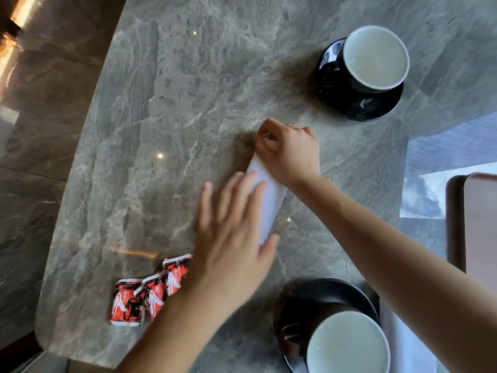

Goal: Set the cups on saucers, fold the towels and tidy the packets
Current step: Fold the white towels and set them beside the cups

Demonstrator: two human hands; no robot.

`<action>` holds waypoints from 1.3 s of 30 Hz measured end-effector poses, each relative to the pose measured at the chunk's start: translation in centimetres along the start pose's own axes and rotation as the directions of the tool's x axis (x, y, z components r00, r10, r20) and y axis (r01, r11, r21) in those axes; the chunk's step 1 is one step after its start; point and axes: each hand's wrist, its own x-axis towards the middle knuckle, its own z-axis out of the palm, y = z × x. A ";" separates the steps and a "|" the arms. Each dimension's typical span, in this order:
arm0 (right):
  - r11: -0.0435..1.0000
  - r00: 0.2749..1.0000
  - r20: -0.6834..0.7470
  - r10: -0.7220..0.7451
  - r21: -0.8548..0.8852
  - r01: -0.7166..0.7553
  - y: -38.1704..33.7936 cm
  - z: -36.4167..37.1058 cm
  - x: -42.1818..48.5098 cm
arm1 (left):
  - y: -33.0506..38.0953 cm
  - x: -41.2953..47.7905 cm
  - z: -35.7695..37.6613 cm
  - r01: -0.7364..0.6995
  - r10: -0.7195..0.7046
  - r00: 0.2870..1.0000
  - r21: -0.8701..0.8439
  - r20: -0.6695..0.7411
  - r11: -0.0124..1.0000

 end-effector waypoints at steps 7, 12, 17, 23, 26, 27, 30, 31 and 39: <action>0.999 0.999 0.018 0.031 0.033 -0.032 0.1 -0.2 -1.1 | 0.1 -0.6 3.4 -0.158 0.092 0.961 0.242 0.262 0.957; 0.991 0.994 0.039 -0.101 -0.079 0.104 -0.7 -1.6 -0.5 | -0.7 -0.4 4.1 -0.188 0.108 0.953 0.273 0.285 0.944; 0.970 0.973 0.158 -0.169 -0.149 0.193 -1.8 -1.1 -1.1 | -0.8 -0.7 4.4 -0.192 0.105 0.950 0.286 0.293 0.939; 0.956 0.945 0.286 -0.157 -0.198 0.218 -0.9 0.4 -0.3 | -0.5 -0.6 4.6 -0.173 0.087 0.950 0.275 0.300 0.946; 0.959 0.942 0.308 -0.136 -0.196 0.203 -0.6 0.9 0.5 | -0.6 -0.6 4.7 -0.164 0.083 0.950 0.253 0.302 0.954; 0.961 0.941 0.313 -0.131 -0.192 0.198 -0.6 1.0 0.9 | -0.6 -0.6 4.7 -0.161 0.080 0.949 0.250 0.305 0.955; 0.972 0.943 0.317 -0.103 -0.171 0.164 -0.3 1.1 1.7 | -0.7 -0.5 4.8 -0.152 0.071 0.948 0.243 0.311 0.958; 0.972 0.943 0.316 -0.101 -0.169 0.160 -0.3 1.1 1.8 | -0.7 -0.5 4.8 -0.149 0.069 0.948 0.240 0.311 0.959; 0.975 0.967 0.222 -0.123 -0.156 0.160 -0.3 1.2 1.6 | -0.6 -0.3 4.3 -0.152 0.083 0.941 0.188 0.328 0.970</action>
